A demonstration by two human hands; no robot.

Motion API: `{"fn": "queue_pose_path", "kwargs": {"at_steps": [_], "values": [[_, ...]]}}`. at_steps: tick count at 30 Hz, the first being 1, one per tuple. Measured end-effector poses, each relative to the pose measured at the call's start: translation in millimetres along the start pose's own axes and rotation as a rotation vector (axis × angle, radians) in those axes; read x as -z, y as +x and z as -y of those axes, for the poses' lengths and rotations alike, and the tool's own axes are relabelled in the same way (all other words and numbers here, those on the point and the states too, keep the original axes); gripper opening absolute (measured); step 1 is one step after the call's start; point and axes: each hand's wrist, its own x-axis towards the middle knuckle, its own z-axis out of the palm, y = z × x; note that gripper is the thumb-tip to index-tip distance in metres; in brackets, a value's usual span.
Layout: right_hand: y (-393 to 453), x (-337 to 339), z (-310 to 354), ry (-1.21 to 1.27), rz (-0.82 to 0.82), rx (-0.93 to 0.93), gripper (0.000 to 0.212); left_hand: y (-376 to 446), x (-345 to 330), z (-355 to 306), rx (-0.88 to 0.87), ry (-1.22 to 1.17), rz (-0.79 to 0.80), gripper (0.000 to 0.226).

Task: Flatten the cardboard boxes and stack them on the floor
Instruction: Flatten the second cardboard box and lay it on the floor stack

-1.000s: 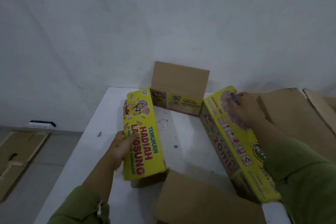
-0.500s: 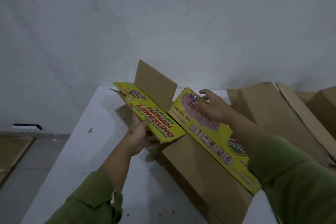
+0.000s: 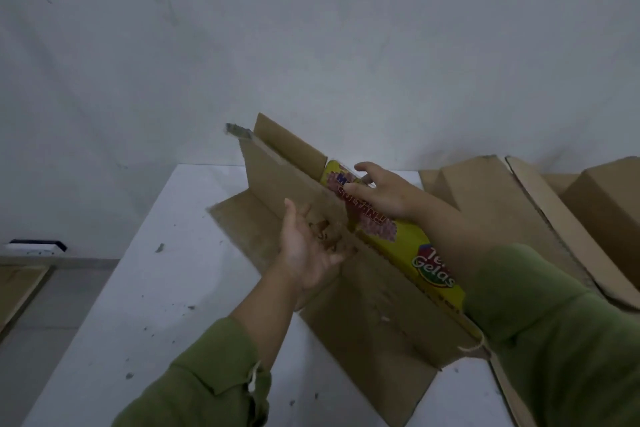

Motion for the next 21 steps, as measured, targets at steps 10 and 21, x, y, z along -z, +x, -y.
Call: {"fn": "queue_pose_path", "kwargs": {"at_steps": [10,21], "values": [[11,-14,1,-0.444,-0.165,-0.087,0.052,8,-44,34,0.003,0.126,0.024,0.075],[21,-8,-8,-0.622,-0.302,0.112,0.032,11,10,9,-0.004,0.221,-0.253,0.071]]}}
